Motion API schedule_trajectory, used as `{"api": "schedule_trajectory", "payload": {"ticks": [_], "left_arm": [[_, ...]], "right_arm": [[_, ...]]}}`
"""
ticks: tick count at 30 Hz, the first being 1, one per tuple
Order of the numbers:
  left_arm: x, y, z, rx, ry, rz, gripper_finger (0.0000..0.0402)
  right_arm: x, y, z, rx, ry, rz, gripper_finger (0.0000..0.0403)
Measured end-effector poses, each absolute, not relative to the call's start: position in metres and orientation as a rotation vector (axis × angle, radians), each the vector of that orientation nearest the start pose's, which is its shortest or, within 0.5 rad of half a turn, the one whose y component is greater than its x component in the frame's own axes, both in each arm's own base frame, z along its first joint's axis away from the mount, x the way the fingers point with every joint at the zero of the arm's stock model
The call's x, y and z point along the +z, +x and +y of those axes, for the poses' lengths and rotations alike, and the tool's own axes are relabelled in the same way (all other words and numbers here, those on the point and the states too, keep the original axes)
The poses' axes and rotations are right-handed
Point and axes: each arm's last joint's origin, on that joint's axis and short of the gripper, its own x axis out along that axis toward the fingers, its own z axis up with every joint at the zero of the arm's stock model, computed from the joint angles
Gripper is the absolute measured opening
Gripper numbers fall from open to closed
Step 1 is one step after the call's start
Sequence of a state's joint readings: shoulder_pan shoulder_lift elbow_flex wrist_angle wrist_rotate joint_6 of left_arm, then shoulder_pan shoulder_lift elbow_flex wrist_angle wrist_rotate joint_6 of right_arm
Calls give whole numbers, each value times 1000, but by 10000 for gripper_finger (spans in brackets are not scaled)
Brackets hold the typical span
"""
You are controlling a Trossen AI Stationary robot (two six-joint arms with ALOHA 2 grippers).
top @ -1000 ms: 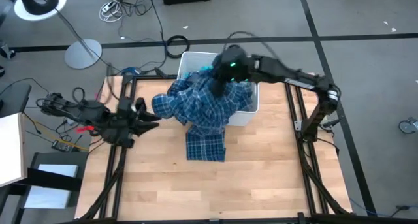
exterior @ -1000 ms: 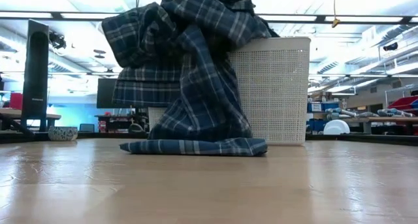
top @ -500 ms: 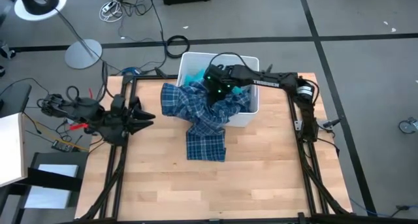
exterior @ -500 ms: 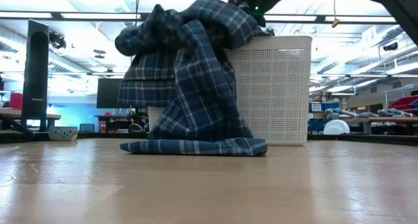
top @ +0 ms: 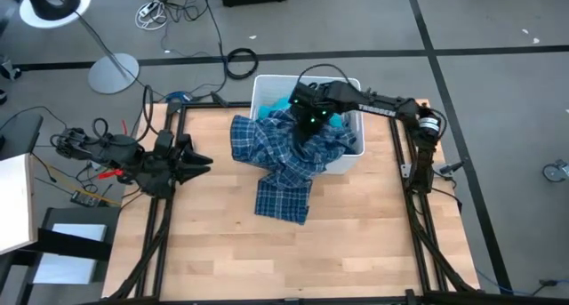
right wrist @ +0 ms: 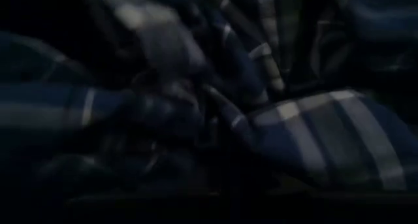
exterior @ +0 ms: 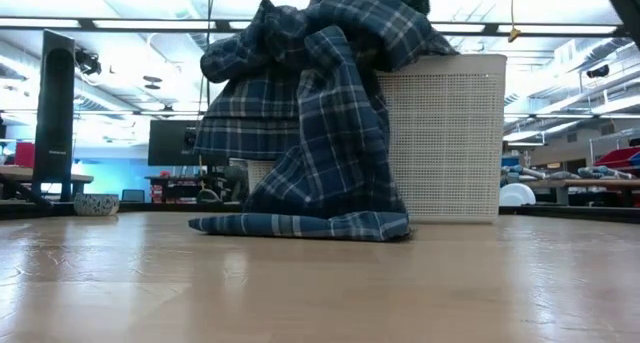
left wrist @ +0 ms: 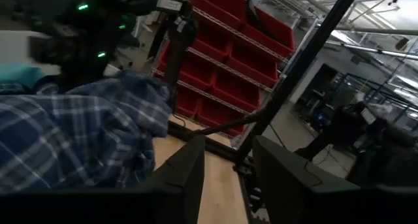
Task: Sort clothes
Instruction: Put the dark blue long sleeve into the white bin
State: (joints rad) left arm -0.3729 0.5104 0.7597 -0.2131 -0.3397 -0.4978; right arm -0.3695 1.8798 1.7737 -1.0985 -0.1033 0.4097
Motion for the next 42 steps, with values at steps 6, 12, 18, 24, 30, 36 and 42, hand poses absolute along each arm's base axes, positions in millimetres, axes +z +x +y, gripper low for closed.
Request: {"api": "schedule_trajectory", "payload": {"ticks": [6, 12, 18, 24, 30, 36, 42], "left_arm": [[352, 109, -32, -25, -441, 0, 135], [349, 115, -34, -19, -417, 24, 135], [348, 119, -36, -16, -412, 36, 135], [348, 119, -36, -16, -412, 34, 135], [343, 120, -36, -12, -391, 44, 135], [316, 128, -38, 49, -437, 91, 135], [292, 134, -40, 70, -446, 83, 136]], "right_arm": [[339, 340, -118, -455, 523, 1024, 12], [375, 313, -114, -497, 466, 897, 29], [401, 288, -116, -533, 501, 790, 56], [420, 266, -117, -548, 497, 716, 101], [436, 245, -116, -556, 467, 658, 138], [459, 217, -94, -379, 486, 574, 145], [468, 200, -49, -248, 512, 606, 130]]}}
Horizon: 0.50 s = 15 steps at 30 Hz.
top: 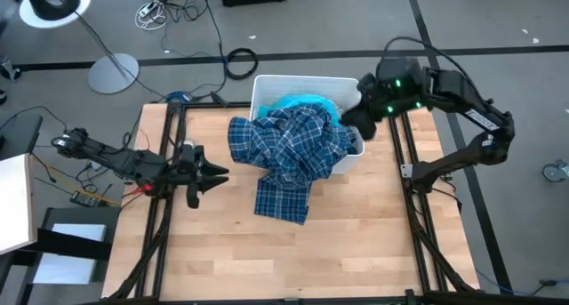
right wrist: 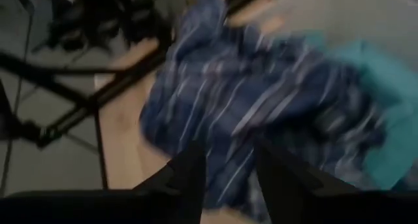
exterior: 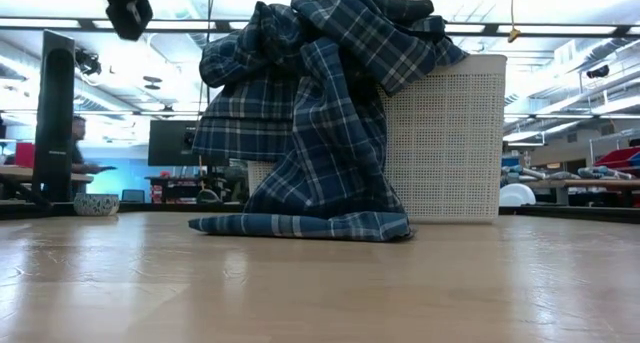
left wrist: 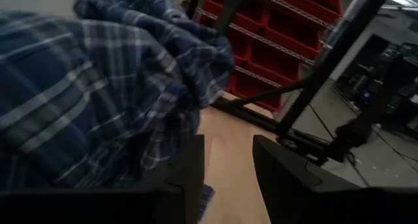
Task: Sort clothes
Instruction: Put the dark blue long sleeve into the white bin
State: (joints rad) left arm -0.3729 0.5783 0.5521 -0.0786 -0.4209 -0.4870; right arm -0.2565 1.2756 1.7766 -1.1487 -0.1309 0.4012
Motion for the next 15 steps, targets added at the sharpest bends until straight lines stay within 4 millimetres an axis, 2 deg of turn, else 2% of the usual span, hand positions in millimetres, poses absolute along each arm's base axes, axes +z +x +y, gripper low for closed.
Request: {"api": "schedule_trajectory", "payload": {"ticks": [4, 8, 11, 15], "left_arm": [[277, 136, -39, 108, -433, 84, 135], [266, 137, -40, 118, -432, 110, 135], [262, 137, -40, 118, -456, 107, 136], [259, 137, -40, 123, -488, 114, 135]], "right_arm": [[462, 202, -14, -244, 495, 695, 123], [446, 212, 18, -315, 437, 740, 117], [422, 224, 41, -386, 397, 763, 116], [373, 241, 67, -485, 428, 783, 116]]}}
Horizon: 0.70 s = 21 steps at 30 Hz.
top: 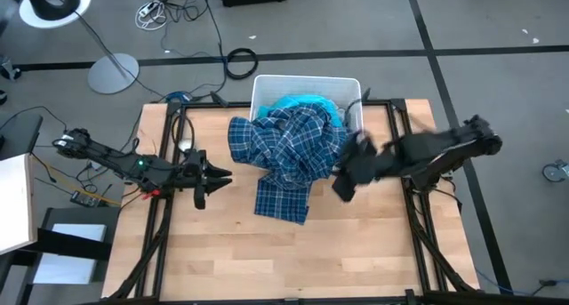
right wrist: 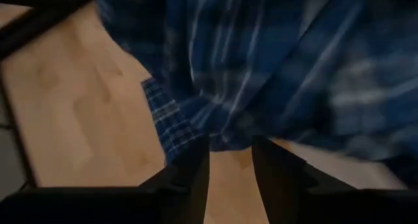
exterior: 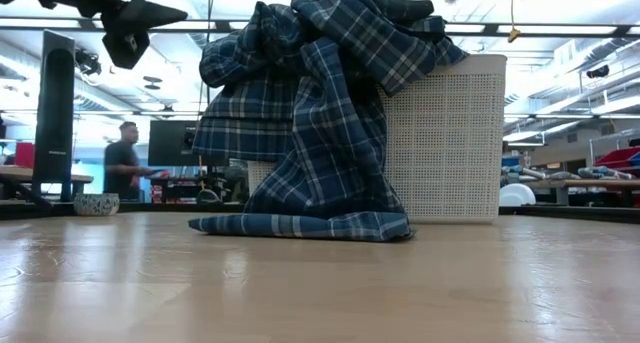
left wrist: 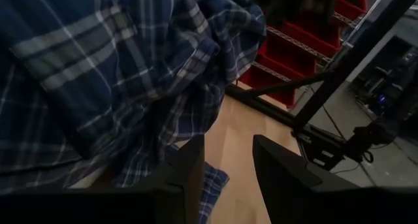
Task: Sort clothes
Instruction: Put the dark blue long sleeve into the white bin
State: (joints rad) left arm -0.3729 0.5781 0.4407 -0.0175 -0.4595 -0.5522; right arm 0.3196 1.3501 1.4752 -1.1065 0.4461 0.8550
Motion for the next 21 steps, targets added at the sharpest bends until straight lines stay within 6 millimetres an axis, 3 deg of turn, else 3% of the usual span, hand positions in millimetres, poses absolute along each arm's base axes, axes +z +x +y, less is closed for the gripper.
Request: {"api": "schedule_trajectory", "payload": {"ticks": [5, 10, 21], "left_arm": [[259, 137, -41, 79, -502, 126, 136], [260, 137, -44, -10, -511, 150, 135], [260, 137, -46, -74, -597, 176, 136]], "right_arm": [[304, 268, 89, -517, 512, 751, 118], [251, 299, 98, -475, 590, 641, 123], [173, 356, 82, -549, 502, 540, 147]]}}
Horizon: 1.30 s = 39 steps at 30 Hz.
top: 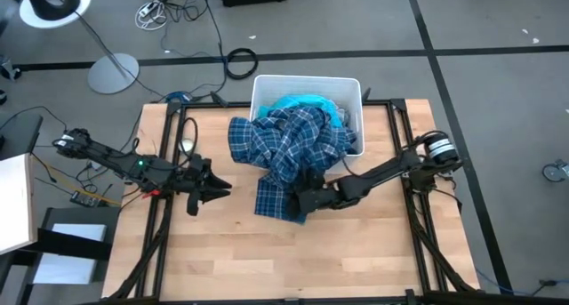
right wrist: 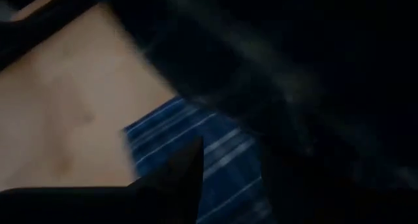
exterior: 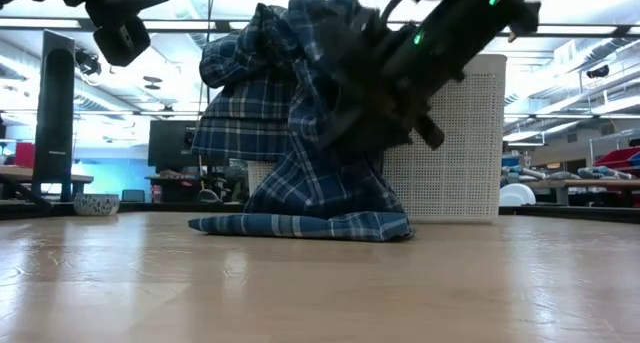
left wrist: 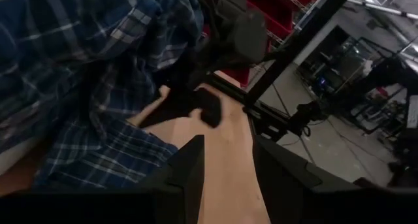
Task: Sort clothes
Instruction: Put the dark blue long sleeve into the white bin
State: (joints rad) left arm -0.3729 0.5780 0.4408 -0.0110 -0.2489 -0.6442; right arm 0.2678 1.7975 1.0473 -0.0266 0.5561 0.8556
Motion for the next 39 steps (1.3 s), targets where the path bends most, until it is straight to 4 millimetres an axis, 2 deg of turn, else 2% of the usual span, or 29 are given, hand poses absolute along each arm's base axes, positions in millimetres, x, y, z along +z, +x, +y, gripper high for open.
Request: {"api": "schedule_trajectory", "payload": {"ticks": [4, 7, 9, 13, 15, 18, 20, 23, 27, 30, 33, 36, 39], "left_arm": [[259, 137, -46, -82, -636, 184, 135], [259, 137, -48, -116, -676, 200, 135], [259, 137, -49, -147, -700, 216, 135], [259, 136, -50, -189, -726, 234, 135], [259, 136, -50, -188, -726, 238, 135], [259, 137, -50, -185, -690, 231, 135], [259, 137, -49, -168, -656, 219, 135], [259, 137, -48, -134, -613, 202, 135], [259, 137, -47, -93, -577, 184, 135], [259, 137, -46, -81, -564, 185, 135], [259, 137, -46, -81, -564, 184, 135], [259, 137, -46, -81, -565, 185, 135], [259, 137, -46, -81, -566, 186, 135]], "right_arm": [[166, 361, 73, -632, 480, 497, 117], [185, 363, 71, -626, 448, 493, 46], [207, 365, 71, -592, 404, 467, 13], [264, 370, 72, -513, 308, 366, 4], [297, 369, 75, -500, 207, 304, 3], [348, 364, 68, -556, 17, 213, 2], [378, 360, 55, -607, -101, 182, 2], [414, 354, 24, -695, -209, 152, 1], [449, 340, -29, -881, -227, 104, 1], [463, 325, -64, -1003, -210, 89, 1], [463, 311, -81, -1041, -162, 122, 1], [451, 309, -82, -854, -29, 188, 1], [426, 318, -78, -626, 105, 357, 0]]}}
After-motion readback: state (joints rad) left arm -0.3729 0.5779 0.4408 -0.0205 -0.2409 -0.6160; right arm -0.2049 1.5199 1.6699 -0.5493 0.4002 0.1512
